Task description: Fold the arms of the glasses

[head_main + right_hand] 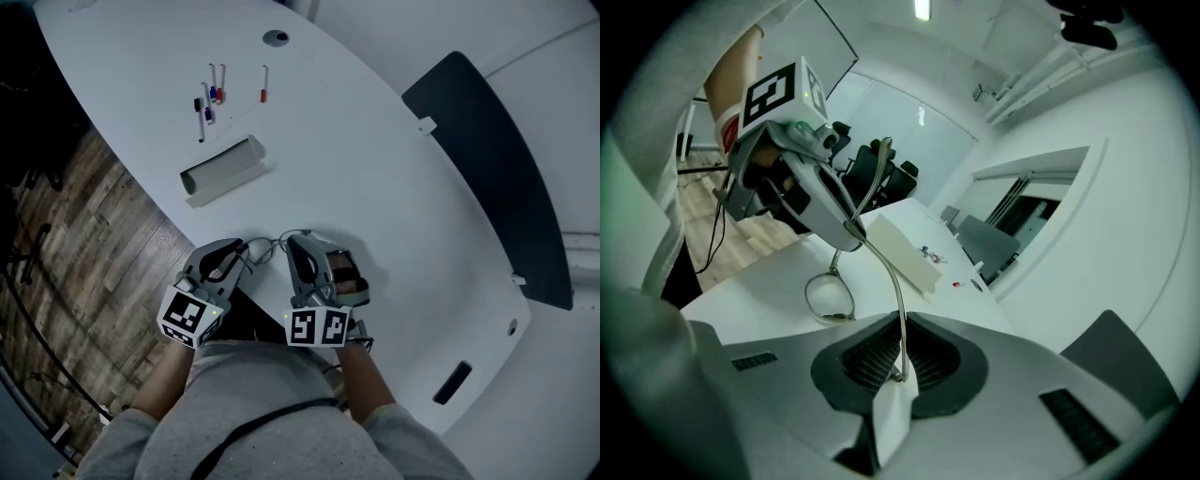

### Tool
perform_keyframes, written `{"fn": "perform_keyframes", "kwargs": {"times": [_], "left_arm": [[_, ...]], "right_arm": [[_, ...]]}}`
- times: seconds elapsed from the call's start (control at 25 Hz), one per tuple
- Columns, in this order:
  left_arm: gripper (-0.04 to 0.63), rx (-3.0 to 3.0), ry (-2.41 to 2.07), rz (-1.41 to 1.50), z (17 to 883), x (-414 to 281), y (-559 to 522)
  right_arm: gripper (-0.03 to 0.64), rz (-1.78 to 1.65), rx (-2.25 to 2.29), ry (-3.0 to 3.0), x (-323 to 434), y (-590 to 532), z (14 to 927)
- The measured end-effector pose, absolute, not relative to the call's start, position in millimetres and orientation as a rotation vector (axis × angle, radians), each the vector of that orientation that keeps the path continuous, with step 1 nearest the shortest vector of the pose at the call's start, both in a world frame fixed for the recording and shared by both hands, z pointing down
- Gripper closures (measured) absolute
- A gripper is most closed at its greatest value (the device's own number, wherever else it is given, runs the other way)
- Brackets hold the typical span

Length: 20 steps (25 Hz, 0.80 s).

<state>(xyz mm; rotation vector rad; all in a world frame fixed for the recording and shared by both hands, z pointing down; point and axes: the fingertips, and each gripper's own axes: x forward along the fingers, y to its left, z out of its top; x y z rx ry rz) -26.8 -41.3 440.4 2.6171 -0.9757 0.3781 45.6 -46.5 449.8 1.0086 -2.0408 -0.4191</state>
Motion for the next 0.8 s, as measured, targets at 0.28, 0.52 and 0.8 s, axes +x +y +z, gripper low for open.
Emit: {"fn": "perform_keyframes", "kwargs": {"times": [0.28,0.52,0.8], "left_arm": [[0.538,2.629,-0.923,0.378,441,-31,-43],[0.538,2.635,-0.914,0.353,443,-35,-41],[0.538,2.642,-0.909,0.344,444,-36,-40]], "right_arm": [[0.583,-0.519,0.876,-1.967,30,-44,466],[0.583,-0.571,0.815,-1.931,23,-45,472],[0.578,-0.588,0.759,-1.906,18,-43,483]]}}
